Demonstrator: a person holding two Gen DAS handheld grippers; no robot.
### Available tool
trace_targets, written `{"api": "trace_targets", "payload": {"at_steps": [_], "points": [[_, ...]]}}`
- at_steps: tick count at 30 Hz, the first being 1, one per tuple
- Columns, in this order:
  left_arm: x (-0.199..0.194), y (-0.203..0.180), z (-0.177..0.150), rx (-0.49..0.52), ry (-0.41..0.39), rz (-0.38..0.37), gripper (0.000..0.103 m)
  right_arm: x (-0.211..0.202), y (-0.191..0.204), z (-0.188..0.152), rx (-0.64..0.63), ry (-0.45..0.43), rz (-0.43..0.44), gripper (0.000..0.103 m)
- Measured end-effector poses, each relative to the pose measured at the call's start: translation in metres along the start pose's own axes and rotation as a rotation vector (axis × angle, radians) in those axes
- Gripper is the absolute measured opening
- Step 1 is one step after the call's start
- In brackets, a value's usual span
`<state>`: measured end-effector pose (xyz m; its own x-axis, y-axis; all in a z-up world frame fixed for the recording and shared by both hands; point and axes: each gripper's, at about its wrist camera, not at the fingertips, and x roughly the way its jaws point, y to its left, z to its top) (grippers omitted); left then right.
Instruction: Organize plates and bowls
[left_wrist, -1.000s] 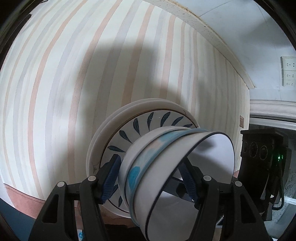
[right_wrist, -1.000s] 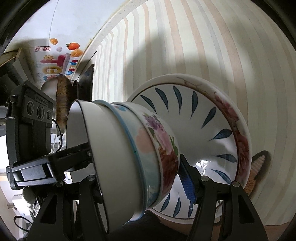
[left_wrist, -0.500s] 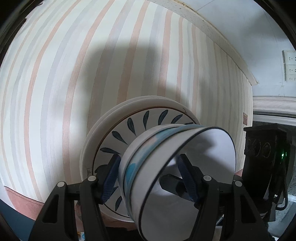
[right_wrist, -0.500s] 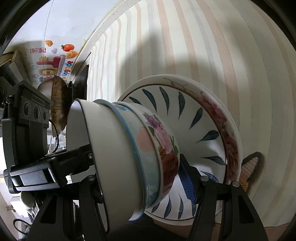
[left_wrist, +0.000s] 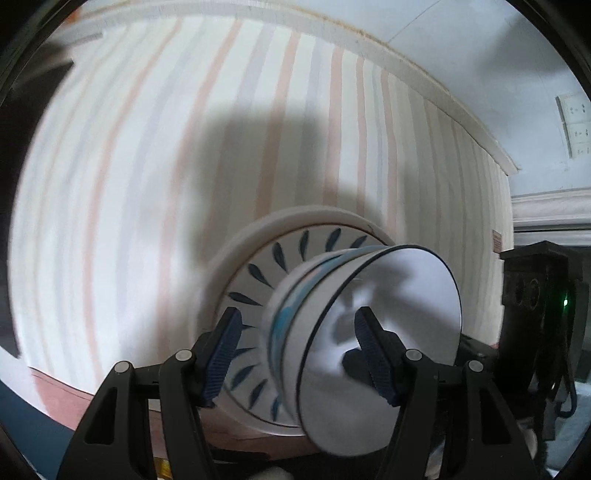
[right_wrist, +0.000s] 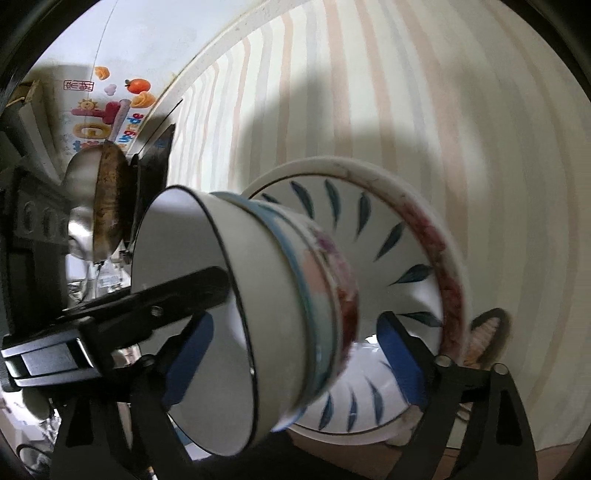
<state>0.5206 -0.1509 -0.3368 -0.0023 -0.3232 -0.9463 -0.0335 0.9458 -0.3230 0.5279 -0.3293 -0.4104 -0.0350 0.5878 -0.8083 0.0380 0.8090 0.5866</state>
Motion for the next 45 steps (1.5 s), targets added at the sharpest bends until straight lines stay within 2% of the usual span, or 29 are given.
{"api": "trace_targets", "payload": {"at_steps": [8,10,12,15,25,33,39,45], "points": [[-0.033,-0.003,-0.021,0.07,-0.103,0.076,0.062,-0.031,0.016,-0.021,-0.026,-0.12,-0.14,0.098],[-0.041,-0.003,-0.027,0.091,-0.131,0.101,0.067,-0.042,0.023,-0.03,-0.036,-0.16,-0.176,0.098],[-0.05,-0.002,-0.033,0.108,-0.159,0.126,0.08,-0.055,0.034,-0.041,-0.049,-0.213,-0.218,0.098],[-0.067,-0.002,-0.047,0.133,-0.227,0.173,0.09,-0.075,0.051,-0.059,-0.069,-0.291,-0.296,0.099],[-0.128,-0.004,-0.097,0.175,-0.411,0.244,0.092,-0.137,0.115,-0.126,-0.119,-0.514,-0.451,0.1],[-0.182,-0.014,-0.149,0.159,-0.556,0.254,0.1,-0.184,0.15,-0.187,-0.183,-0.648,-0.498,0.101],[-0.214,-0.028,-0.207,0.152,-0.635,0.265,0.101,-0.22,0.171,-0.253,-0.237,-0.733,-0.5,0.101],[-0.243,-0.043,-0.282,0.13,-0.724,0.279,0.103,-0.251,0.188,-0.327,-0.295,-0.804,-0.497,0.101]]}}
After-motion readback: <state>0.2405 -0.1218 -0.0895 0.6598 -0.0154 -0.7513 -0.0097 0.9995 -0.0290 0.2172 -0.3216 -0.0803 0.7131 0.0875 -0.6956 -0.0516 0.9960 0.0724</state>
